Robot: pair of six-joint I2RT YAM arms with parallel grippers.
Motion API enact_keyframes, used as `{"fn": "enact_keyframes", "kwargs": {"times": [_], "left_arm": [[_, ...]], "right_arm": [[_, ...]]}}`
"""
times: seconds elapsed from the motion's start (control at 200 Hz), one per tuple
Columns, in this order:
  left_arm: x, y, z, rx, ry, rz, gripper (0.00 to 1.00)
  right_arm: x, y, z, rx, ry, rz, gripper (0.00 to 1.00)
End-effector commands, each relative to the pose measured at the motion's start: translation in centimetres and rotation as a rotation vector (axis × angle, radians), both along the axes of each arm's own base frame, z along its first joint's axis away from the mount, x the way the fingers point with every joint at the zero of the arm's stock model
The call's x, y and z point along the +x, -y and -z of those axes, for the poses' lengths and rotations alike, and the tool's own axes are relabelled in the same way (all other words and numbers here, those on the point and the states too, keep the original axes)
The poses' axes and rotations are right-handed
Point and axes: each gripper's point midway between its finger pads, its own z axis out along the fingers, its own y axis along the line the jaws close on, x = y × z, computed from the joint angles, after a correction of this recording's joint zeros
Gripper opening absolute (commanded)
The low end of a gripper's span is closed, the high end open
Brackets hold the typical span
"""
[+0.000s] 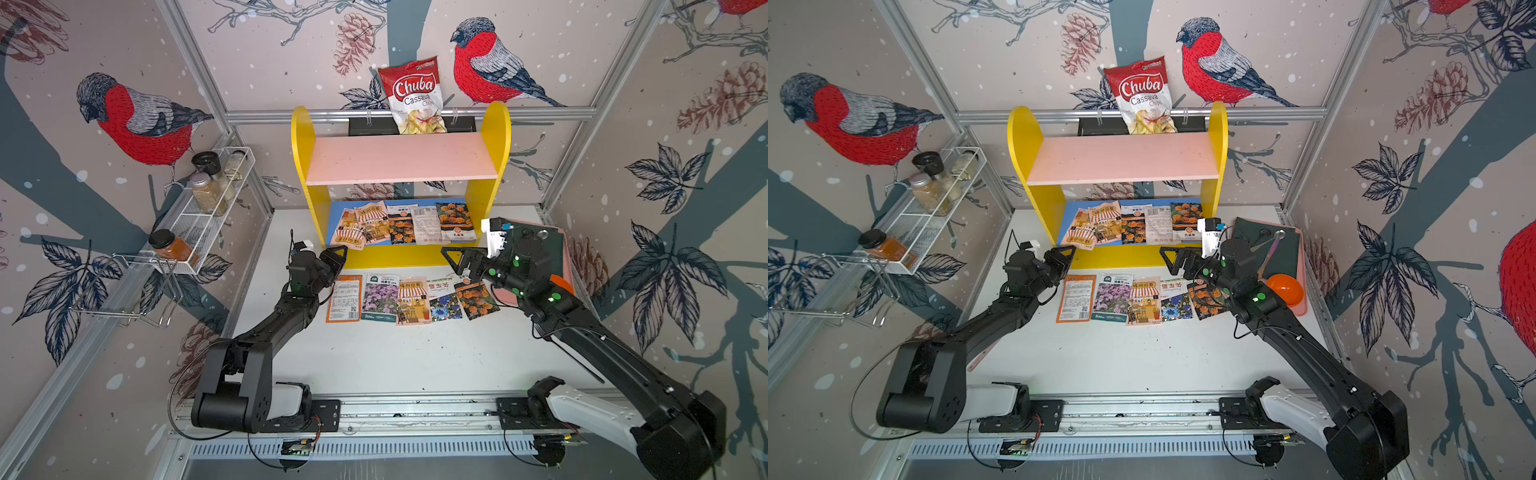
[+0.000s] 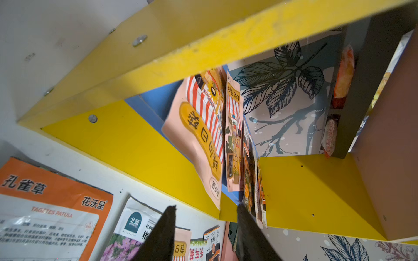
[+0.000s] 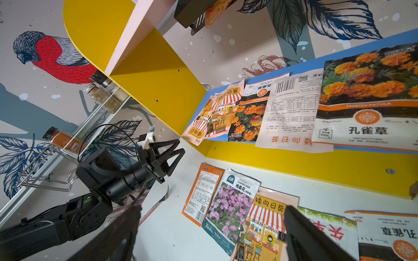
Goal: Take the seed bag off the shelf
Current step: Pick up the seed packet from the shelf.
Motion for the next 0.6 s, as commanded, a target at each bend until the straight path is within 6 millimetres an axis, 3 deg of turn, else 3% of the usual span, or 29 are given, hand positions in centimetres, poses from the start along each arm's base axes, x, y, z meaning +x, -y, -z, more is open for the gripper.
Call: {"fn": "enact_keyframes", "kwargs": {"times": [0.0,0.385,0.595], "left_arm": [[1.3,0.1,-2.0,-0.028,0.087,-0.003,0.46],[3.5,0.6,-0.8,-0.067,0.079,0.011,0.44],[3.7,0.6,-1.0,-0.068,0.08,0.011,0.36]], "right_arm": [[-0.4,-0.4,-0.8,0.012,0.032,-0.032,1.0],[-0.8,-0.3,-0.6,-0.001,0.039,-0.036,1.0],[-0.9,-0.2,-0.3,-0.002,0.035,-0.034,1.0]]}}
